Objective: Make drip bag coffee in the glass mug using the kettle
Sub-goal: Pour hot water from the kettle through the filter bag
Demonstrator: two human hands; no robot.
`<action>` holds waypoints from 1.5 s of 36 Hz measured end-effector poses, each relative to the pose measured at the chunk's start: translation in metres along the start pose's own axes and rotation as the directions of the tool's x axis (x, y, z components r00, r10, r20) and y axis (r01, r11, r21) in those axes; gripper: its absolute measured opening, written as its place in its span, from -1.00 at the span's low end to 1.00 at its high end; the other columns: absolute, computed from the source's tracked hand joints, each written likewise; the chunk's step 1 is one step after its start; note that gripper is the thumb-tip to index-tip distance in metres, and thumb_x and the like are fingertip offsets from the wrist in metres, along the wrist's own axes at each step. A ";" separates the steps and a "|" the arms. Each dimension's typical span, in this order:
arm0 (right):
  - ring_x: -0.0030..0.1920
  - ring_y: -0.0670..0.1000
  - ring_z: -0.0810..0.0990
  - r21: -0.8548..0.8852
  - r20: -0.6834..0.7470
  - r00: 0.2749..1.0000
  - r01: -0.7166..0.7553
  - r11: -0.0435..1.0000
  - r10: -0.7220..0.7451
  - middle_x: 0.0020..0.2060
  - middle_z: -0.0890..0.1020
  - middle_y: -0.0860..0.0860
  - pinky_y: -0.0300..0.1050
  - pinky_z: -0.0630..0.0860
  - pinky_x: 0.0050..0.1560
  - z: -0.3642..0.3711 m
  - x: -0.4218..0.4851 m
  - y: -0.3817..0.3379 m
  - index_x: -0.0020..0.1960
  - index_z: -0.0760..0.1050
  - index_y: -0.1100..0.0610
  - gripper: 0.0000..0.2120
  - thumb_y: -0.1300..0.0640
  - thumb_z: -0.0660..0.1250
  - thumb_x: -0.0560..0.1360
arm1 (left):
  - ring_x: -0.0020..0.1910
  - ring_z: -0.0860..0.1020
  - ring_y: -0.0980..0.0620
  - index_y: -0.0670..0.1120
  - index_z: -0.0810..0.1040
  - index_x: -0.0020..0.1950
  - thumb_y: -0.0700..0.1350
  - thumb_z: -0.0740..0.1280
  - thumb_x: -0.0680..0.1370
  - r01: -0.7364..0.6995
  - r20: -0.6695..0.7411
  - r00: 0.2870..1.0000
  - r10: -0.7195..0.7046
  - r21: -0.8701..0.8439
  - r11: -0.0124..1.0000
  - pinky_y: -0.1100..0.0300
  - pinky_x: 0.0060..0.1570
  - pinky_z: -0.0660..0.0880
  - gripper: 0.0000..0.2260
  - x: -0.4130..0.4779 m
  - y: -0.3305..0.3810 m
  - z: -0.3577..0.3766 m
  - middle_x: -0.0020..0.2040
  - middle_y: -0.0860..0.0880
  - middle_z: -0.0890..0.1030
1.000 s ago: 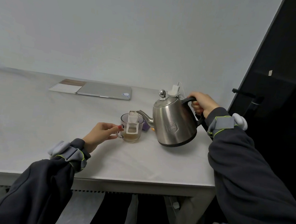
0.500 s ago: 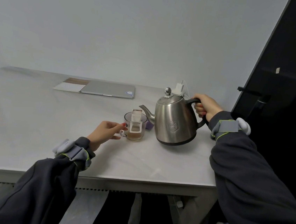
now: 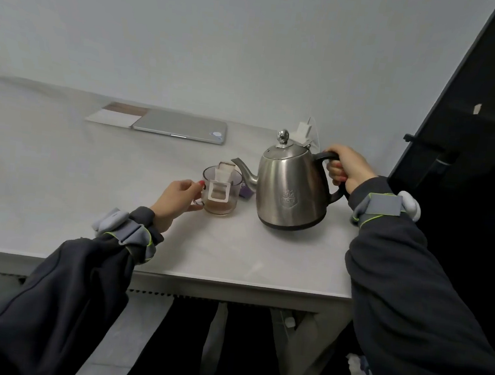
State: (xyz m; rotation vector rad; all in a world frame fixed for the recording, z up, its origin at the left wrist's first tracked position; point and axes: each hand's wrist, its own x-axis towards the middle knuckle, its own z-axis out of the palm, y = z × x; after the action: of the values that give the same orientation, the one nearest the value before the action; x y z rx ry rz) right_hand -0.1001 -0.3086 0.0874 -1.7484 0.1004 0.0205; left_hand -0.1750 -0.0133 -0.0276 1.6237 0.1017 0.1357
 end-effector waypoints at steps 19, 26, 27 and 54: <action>-0.69 -0.10 0.04 -0.035 0.019 1.000 0.004 0.999 -0.003 -0.71 0.12 -0.10 -0.30 -0.02 -0.61 0.007 0.015 0.003 -0.49 0.11 0.04 -0.61 0.14 0.17 0.46 | -0.23 0.48 0.08 -0.11 0.44 -0.19 -0.11 0.15 0.63 0.031 -0.025 0.999 -0.033 -0.069 0.997 0.16 -0.01 0.49 -0.78 0.017 0.000 -0.003 -0.20 -0.03 0.50; -0.69 -0.10 0.04 -0.043 0.049 0.999 0.019 0.999 -0.016 -0.71 0.11 -0.11 -0.26 -0.04 -0.58 0.008 0.021 -0.005 -0.74 0.15 0.04 -0.41 0.13 0.15 0.46 | -0.22 0.51 0.09 -0.15 0.44 -0.11 -0.09 0.15 0.63 0.033 0.013 0.999 -0.032 -0.063 0.997 0.20 -0.03 0.52 -0.81 0.023 -0.001 -0.008 -0.16 -0.03 0.52; -0.69 -0.10 0.04 -0.045 0.054 0.998 0.021 0.999 -0.018 -0.72 0.11 -0.11 -0.26 -0.04 -0.58 0.009 0.022 -0.006 -0.74 0.15 0.04 -0.41 0.13 0.15 0.46 | -0.22 0.51 0.09 -0.15 0.44 -0.11 -0.09 0.15 0.64 0.031 0.021 0.999 -0.030 -0.060 0.998 0.23 -0.05 0.54 -0.81 0.024 -0.001 -0.009 -0.17 -0.03 0.52; -0.70 -0.11 0.04 -0.038 0.019 0.999 0.032 0.999 -0.031 -0.72 0.11 -0.11 -0.24 -0.04 -0.56 0.008 0.012 -0.025 -0.76 0.16 0.05 -0.39 0.14 0.16 0.47 | -0.14 0.56 0.04 -0.21 0.49 0.14 -0.05 0.09 0.65 0.047 0.135 0.990 -0.044 -0.024 0.999 0.24 -0.02 0.55 -0.71 0.041 0.013 -0.018 -0.05 -0.07 0.60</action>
State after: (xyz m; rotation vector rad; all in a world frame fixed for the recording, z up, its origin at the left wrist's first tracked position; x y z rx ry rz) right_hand -0.0857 -0.2971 0.1092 -1.7871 0.0590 0.0161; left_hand -0.1371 0.0104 -0.0126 1.5981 0.0336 -0.0074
